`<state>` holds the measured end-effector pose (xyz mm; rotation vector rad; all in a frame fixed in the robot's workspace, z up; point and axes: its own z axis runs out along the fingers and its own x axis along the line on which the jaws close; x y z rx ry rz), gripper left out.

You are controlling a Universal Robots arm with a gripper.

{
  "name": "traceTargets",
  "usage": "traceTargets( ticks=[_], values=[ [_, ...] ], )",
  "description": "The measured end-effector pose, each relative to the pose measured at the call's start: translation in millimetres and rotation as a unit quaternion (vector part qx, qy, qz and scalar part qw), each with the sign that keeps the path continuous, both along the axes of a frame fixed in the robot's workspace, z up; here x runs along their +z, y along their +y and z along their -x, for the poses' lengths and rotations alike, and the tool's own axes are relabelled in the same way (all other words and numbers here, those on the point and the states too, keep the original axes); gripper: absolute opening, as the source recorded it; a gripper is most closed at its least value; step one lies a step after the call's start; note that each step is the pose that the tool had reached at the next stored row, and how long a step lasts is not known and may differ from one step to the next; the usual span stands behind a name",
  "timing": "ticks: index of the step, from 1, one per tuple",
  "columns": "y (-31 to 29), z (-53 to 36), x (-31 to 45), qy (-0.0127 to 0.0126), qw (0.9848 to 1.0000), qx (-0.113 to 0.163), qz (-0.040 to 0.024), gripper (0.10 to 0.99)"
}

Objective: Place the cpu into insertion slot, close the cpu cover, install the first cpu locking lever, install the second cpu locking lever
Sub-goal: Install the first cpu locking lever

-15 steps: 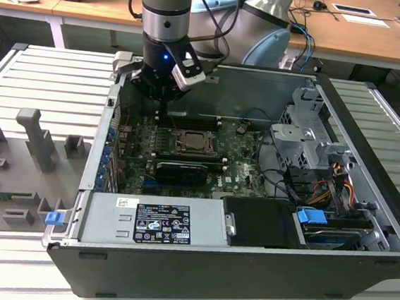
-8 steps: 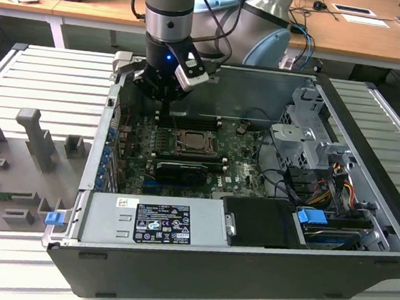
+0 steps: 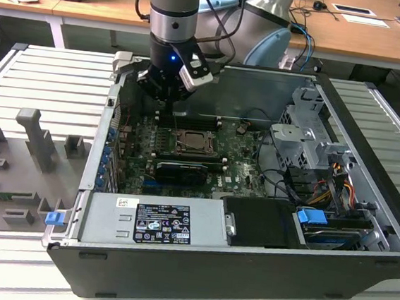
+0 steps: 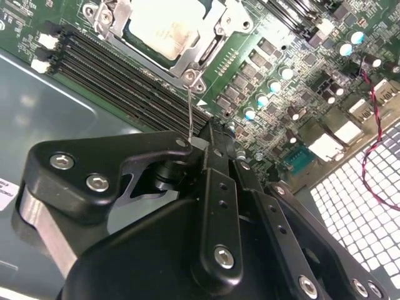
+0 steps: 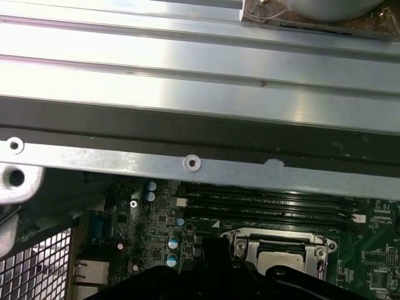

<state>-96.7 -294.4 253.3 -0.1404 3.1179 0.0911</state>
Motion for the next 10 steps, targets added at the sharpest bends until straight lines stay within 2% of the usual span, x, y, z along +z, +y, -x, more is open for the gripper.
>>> traceTargets(
  ticks=[10],
  values=[
    [0.0, -7.2, 0.0, 0.0000, 1.0000, 0.000, 0.0000, 0.106]
  ],
)
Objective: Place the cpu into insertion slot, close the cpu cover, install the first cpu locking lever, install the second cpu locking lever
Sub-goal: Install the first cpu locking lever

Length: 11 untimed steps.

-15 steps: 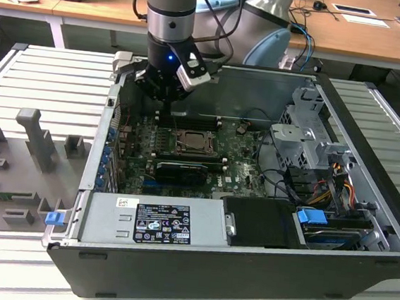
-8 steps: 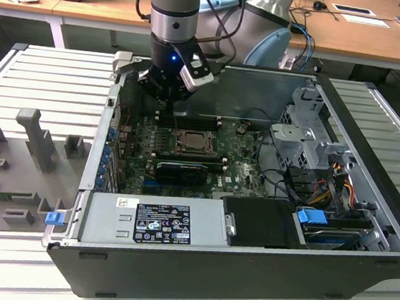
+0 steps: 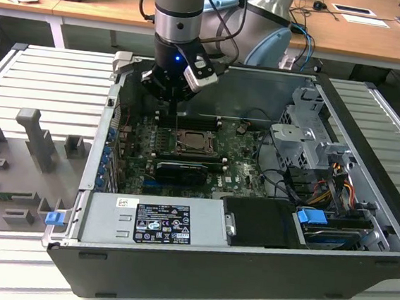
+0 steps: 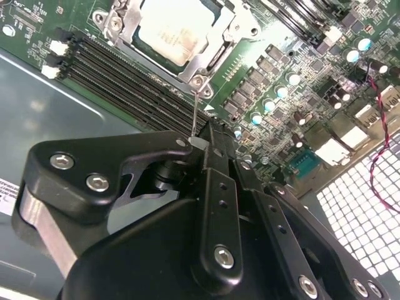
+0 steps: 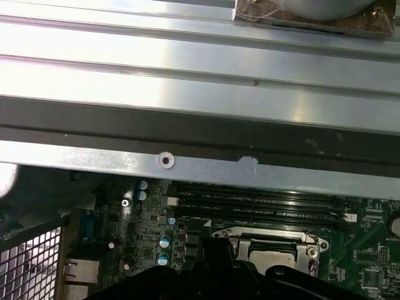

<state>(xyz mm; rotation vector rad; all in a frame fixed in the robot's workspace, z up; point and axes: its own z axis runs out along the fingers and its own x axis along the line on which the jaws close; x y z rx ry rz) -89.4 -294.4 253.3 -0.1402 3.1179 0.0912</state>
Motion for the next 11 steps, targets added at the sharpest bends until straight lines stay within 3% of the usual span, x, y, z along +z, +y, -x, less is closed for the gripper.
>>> traceTargets(
  ticks=[11],
  values=[
    [0.0, -7.4, 0.0, 0.0000, 1.0000, 0.000, 0.0000, 0.106]
  ],
)
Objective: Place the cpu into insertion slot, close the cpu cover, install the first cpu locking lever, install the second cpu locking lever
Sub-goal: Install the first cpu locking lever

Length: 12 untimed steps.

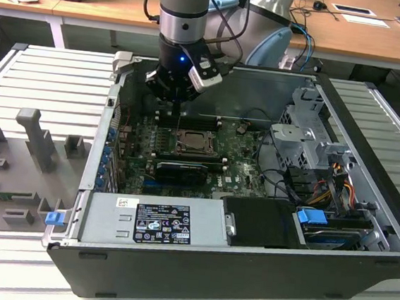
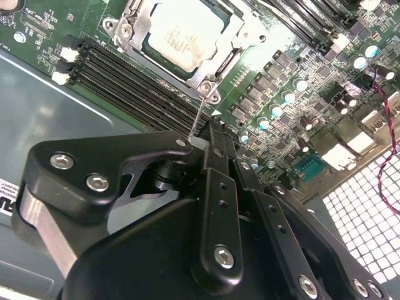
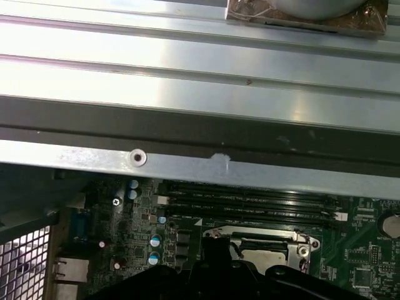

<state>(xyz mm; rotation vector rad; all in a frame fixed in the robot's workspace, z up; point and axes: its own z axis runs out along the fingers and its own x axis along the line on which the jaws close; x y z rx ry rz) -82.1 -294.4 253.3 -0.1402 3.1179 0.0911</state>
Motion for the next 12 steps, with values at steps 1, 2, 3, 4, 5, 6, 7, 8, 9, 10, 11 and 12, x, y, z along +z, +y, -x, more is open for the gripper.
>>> traceTargets(
  ticks=[1, 2, 3, 4, 5, 6, 7, 8, 9, 10, 11, 12],
  values=[
    [0.0, -0.4, 0.0, 0.0000, 1.0000, 0.000, 0.0000, 0.106],
    [0.0, -0.7, 0.0, 0.0000, 1.0000, 0.000, 0.0000, 0.106],
    [0.0, -1.0, 0.0, 0.0000, 1.0000, 0.000, 0.0000, 0.106],
    [0.0, -1.3, 0.0, 0.0000, 1.0000, 0.000, 0.0000, 0.106],
    [0.0, -1.5, 0.0, 0.0000, 1.0000, 0.000, 0.0000, 0.106],
    [0.0, -1.8, 0.0, 0.0000, 1.0000, 0.000, 0.0000, 0.106],
    [0.0, -2.2, 0.0, 0.0000, 1.0000, 0.000, 0.0000, 0.106],
    [0.0, -2.5, 0.0, 0.0000, 1.0000, 0.000, 0.0000, 0.106],
    [0.0, -2.8, 0.0, 0.0000, 1.0000, 0.000, 0.0000, 0.106],
    [0.0, -3.1, 0.0, 0.0000, 1.0000, 0.000, 0.0000, 0.106],
    [0.0, -3.4, 0.0, 0.0000, 1.0000, 0.000, 0.0000, 0.106],
    [0.0, -3.6, 0.0, 0.0000, 1.0000, 0.000, 0.0000, 0.106]
  ],
)
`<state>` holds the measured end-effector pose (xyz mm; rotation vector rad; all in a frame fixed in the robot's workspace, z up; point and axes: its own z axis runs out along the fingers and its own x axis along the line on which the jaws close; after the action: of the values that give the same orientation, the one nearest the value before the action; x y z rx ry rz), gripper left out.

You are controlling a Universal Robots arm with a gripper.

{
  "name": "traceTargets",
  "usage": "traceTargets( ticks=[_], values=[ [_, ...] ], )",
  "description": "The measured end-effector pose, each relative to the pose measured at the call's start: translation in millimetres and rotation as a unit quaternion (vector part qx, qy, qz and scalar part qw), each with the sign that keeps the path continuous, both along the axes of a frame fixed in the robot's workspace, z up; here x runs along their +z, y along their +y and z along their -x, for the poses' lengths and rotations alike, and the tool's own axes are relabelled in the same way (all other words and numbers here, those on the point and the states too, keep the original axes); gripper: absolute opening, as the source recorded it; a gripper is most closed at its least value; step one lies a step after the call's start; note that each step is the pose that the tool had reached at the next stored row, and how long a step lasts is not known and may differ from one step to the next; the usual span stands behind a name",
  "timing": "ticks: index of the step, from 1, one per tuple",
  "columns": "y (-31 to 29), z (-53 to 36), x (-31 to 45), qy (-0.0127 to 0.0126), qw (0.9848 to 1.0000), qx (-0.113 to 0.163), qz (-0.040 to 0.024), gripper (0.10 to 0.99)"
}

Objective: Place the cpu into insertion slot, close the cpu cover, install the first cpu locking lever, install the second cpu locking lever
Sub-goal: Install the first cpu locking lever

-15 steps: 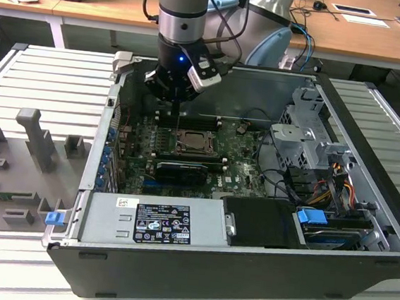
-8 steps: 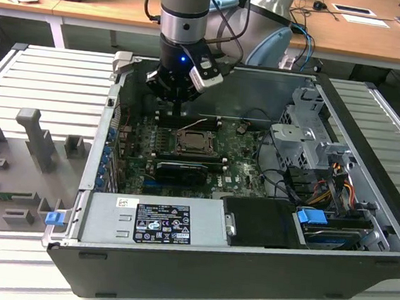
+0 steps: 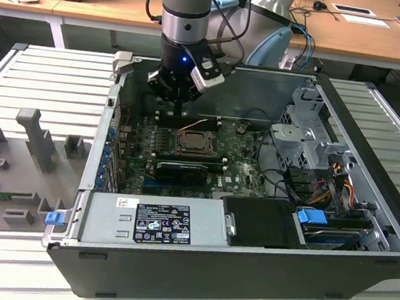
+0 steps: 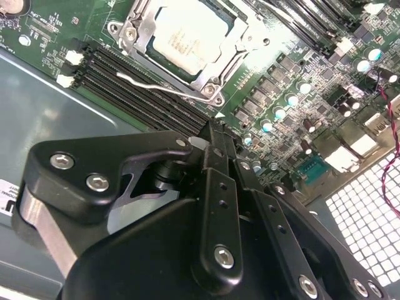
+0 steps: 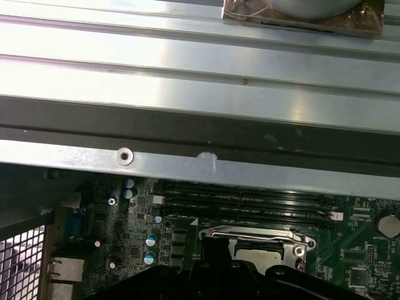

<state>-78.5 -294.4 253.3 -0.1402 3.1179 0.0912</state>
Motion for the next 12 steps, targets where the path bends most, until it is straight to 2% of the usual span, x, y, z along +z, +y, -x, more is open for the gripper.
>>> traceTargets(
  ticks=[6, 10, 11, 12],
  values=[
    [0.0, -3.5, -0.1, 0.0000, 1.0000, 0.000, 0.0000, 0.106],
    [0.0, -11.2, -0.6, 0.0000, 1.0000, 0.000, 0.0001, 0.106],
    [0.0, -14.6, -1.5, -0.0001, 1.0000, -0.003, -0.0011, 0.106],
    [0.0, -15.6, -2.7, 0.0000, 0.9999, -0.010, -0.0051, 0.106]
  ],
)
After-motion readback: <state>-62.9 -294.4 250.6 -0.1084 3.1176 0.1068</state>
